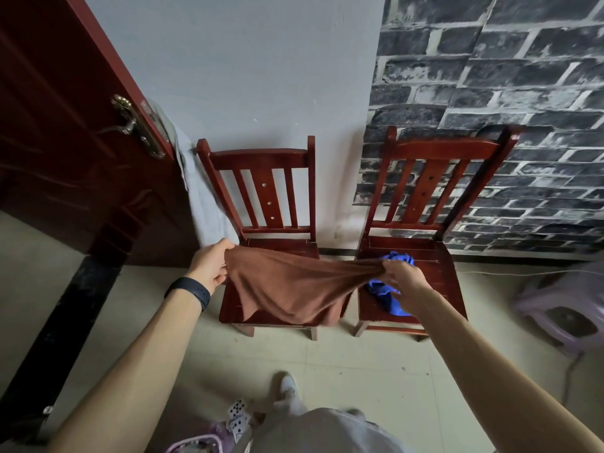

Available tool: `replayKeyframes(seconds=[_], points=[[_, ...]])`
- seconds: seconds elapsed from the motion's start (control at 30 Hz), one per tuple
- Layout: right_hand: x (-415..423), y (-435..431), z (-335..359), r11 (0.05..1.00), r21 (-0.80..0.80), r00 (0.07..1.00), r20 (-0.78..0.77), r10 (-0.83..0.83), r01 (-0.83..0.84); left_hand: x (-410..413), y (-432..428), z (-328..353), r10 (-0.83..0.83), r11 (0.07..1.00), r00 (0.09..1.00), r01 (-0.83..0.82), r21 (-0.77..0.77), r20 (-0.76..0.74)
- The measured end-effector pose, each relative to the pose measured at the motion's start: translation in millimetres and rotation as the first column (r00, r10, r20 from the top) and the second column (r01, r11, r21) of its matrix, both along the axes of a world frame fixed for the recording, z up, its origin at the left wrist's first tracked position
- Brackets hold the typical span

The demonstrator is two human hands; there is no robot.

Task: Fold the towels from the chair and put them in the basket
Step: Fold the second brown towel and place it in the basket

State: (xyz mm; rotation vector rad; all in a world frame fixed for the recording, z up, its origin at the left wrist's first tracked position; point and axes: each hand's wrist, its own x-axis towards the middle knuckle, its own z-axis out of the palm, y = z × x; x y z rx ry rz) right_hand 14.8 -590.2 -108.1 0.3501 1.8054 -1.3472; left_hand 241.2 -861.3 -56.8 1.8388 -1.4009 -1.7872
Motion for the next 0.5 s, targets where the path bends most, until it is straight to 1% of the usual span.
replayKeyframes(seconds=[0.07,0.1,0.17,0.27,0.37,0.43,0.5], points=[[-0.1,-2.6,3.3,0.997,-0.071,0.999,-0.007,-0.04,0.039,8.9,-3.4,-4.0,-0.006,1.0,0.998,0.004,0.025,0.063],[-0.2,-3.9,6.1,0.996,-0.072,0.999,-0.02,-0.046,0.044,11.8,-3.2,-6.1,-0.023,0.999,0.996,0.019,0.041,0.081],[-1.3,-5.6,7.2,0.999,-0.042,1.0,-0.015,-0.019,0.019,13.6,-1.0,-12.6,-0.057,0.997,0.995,0.052,0.062,0.084],[0.6,-4.6,5.8,0.998,0.034,0.997,0.069,0.042,-0.044,13.9,2.9,-21.4,-0.058,0.998,0.995,0.056,0.026,0.084],[3.0,4.3,-0.1,0.986,0.113,0.985,0.138,0.104,-0.12,14.5,6.5,-26.3,-0.086,0.995,0.993,0.082,0.049,0.085],[5.1,8.4,-0.6,0.991,0.098,0.984,0.159,0.079,-0.096,17.0,8.8,-29.3,-0.077,0.995,0.996,0.074,0.064,0.053],[6.6,9.8,1.1,0.995,0.095,0.992,0.128,0.012,-0.025,21.5,9.4,-31.2,-0.051,0.995,0.999,0.05,0.091,0.008]])
